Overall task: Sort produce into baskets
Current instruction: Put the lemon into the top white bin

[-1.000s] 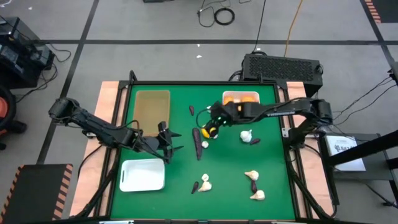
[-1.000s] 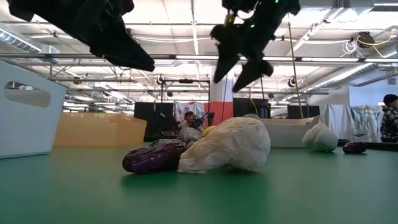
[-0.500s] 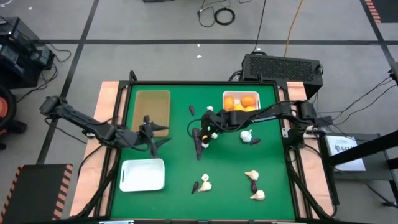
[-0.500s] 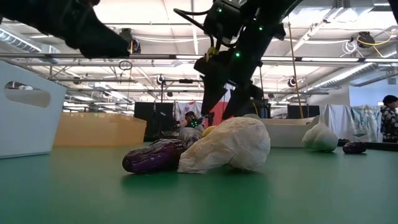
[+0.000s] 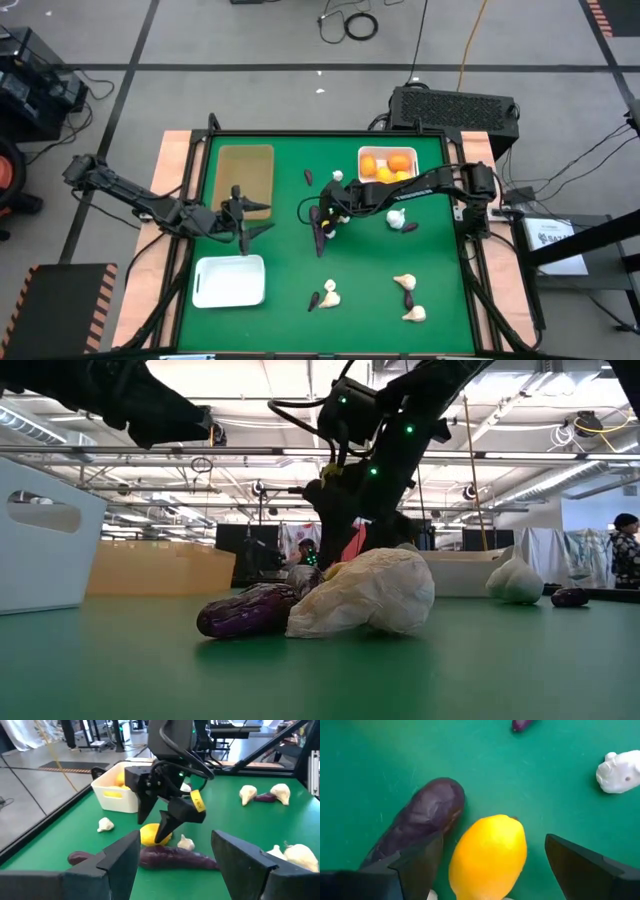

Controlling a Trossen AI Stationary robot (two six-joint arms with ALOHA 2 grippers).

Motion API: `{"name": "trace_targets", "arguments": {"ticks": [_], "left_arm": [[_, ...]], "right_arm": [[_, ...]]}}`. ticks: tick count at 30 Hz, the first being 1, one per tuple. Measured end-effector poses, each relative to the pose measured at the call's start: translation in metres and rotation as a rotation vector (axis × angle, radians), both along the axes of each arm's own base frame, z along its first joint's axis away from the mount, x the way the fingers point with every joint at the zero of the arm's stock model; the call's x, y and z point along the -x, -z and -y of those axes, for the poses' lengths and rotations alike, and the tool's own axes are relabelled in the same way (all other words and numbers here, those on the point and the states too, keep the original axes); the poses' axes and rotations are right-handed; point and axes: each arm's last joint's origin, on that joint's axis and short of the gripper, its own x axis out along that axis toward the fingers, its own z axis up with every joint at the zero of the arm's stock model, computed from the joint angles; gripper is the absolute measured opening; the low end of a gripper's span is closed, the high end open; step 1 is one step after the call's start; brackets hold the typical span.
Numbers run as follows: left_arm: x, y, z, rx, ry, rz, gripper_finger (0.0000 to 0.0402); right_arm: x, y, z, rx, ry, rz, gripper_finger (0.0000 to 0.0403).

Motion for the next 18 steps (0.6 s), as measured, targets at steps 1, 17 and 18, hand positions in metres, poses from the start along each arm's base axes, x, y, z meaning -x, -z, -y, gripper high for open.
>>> {"name": "trace_targets", "arguments": {"ticks": [1, 17, 18], "left_arm": [[0.0, 0.0002, 0.0001, 0.0, 0.002, -0.002, 0.0251], [0.0001, 0.0004, 0.0006, 0.002, 0.012, -0.005, 0.0251], [0.0001, 0.0004, 0.0006, 0.002, 0.012, -0.005, 0.0251]], "right_arm": [[-0.0002, 0.0, -0.0001, -0.001, 0.002, 0.002, 0.034], [0.0009, 0.0011, -0.0089, -0.013, 0.011, -0.006, 0.0228], [0.0008, 0.001, -0.0089, -0.012, 0.012, -0.006, 0.022]]}}
